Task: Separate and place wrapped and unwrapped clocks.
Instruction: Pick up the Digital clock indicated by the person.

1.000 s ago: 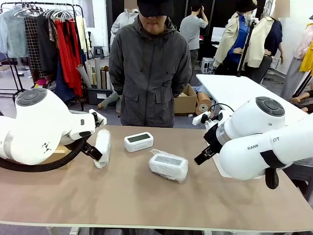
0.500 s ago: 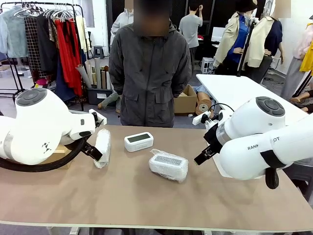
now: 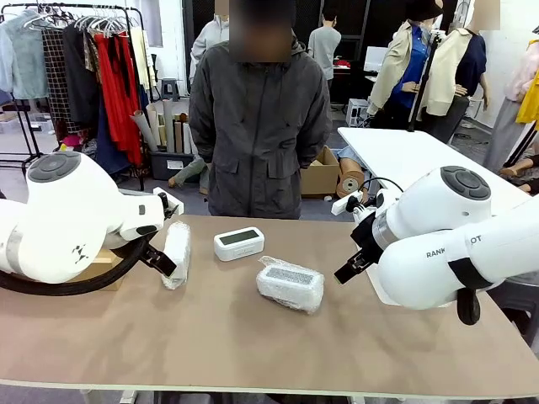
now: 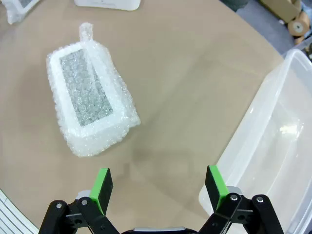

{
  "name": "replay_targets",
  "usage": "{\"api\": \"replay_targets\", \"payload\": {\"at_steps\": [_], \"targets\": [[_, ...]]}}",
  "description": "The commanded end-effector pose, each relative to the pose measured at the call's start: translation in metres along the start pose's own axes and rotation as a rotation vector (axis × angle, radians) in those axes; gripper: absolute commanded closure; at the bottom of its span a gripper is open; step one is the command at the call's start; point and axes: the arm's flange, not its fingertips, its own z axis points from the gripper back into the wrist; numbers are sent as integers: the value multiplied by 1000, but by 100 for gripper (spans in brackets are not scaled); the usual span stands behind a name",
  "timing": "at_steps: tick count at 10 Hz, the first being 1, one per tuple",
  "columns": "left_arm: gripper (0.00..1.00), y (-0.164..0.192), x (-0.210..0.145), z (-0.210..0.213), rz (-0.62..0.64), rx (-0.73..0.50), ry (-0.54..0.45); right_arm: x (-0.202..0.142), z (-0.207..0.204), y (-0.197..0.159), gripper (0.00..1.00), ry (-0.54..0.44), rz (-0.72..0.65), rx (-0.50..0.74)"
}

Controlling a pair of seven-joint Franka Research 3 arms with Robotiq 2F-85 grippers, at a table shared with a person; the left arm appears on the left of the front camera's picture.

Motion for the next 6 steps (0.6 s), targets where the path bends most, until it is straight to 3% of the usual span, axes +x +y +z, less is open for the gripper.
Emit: {"api": "replay_targets", "payload": {"at_steps": [1, 6], "targets": [[0, 0, 0, 0, 0, 0, 0, 0, 0, 0, 0, 0, 0, 0], [0, 0, 0, 0, 0, 0, 0, 0, 0, 0, 0, 0, 0, 0]]}}
